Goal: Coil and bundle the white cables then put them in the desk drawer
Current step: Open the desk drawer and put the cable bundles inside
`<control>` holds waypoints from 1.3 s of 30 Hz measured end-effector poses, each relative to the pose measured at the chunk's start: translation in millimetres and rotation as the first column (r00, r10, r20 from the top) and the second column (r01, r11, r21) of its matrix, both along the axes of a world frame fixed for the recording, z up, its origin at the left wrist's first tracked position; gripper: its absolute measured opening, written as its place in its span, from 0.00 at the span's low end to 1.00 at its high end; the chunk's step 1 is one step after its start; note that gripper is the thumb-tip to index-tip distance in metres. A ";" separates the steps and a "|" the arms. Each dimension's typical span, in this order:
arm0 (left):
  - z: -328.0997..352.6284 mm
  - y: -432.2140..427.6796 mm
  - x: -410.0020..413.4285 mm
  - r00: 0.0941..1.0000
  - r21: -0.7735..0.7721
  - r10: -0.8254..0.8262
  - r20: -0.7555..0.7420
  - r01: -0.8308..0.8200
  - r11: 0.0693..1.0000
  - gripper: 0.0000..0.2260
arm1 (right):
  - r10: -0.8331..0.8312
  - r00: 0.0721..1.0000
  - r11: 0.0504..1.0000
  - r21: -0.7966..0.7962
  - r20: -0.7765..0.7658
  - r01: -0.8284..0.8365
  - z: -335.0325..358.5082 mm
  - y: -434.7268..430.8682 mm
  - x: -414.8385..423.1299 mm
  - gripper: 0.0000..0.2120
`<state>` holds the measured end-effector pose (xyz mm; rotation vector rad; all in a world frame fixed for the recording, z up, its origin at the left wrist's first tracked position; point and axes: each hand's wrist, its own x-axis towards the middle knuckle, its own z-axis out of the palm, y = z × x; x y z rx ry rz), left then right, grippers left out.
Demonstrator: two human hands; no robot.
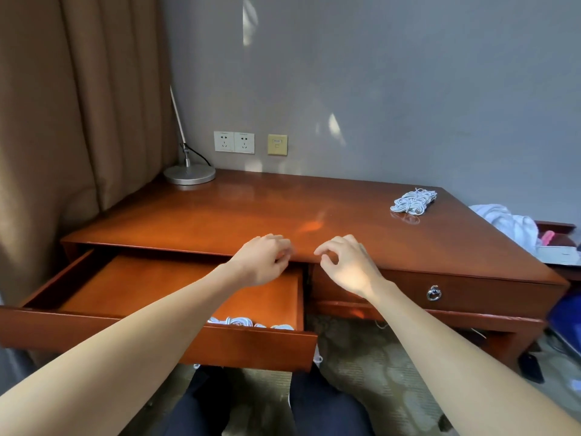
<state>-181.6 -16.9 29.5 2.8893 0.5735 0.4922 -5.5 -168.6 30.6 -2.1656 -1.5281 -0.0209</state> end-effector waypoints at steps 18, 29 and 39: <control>-19.8 50.6 246.8 0.985 0.046 -0.169 -0.024 0.170 0.984 0.20 | -0.315 0.948 0.949 -0.018 0.043 0.316 -18.2 12.2 218.7 0.22; -32.0 65.1 342.1 0.980 -0.013 -0.196 -0.020 0.196 0.981 0.20 | -0.436 0.900 0.899 -0.039 0.001 0.435 -34.3 27.1 307.9 0.28; -33.6 72.3 403.3 0.975 -0.021 -0.223 -0.010 0.223 0.975 0.20 | -0.465 0.885 0.885 -0.034 0.015 0.465 -35.4 48.0 356.0 0.30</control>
